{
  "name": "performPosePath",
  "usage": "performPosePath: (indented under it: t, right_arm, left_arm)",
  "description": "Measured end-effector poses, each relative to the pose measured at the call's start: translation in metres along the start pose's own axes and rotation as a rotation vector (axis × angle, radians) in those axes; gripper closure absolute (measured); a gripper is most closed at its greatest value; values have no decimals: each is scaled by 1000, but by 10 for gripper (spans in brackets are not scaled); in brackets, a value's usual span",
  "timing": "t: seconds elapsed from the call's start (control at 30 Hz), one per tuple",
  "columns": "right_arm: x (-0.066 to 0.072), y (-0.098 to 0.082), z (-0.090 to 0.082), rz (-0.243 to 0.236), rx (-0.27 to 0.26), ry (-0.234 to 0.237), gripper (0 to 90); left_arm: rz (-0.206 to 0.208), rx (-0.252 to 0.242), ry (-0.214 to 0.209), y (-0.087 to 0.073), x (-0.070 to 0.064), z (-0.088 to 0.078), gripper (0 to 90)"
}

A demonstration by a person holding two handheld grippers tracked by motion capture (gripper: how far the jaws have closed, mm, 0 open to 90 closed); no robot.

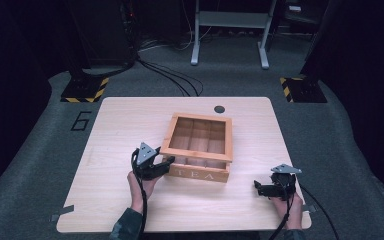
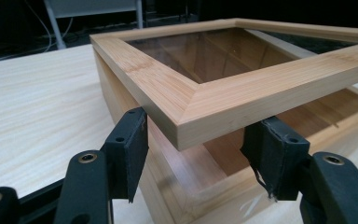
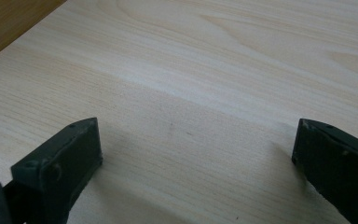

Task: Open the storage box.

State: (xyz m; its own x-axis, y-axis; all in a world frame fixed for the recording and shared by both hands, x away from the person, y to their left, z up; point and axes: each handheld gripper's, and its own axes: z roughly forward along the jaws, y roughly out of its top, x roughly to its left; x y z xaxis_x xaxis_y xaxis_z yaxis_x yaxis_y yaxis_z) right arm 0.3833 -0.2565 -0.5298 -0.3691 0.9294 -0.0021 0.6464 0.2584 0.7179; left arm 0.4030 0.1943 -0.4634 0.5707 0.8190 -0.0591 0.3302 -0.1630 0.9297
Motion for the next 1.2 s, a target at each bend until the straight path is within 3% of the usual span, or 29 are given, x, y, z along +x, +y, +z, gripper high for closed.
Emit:
performPosePath:
  t: [0.1,0.5,0.83,1.0,1.2]
  right_arm:
    - [0,0,0,0,0,0,8]
    - [0,0,0,0,0,0,8]
    - [0,0,0,0,0,0,9]
    - [0,0,0,8,-3,-2,9]
    - [0,0,0,9,-2,-1,9]
  left_arm:
    - [-8,-8,8,5,2,1,396]
    - [44,-5,23,29,4,4,328]
    - [81,21,1,60,11,10,293]
    - [77,9,-8,69,14,12,294]
    - [124,10,1,87,17,17,296]
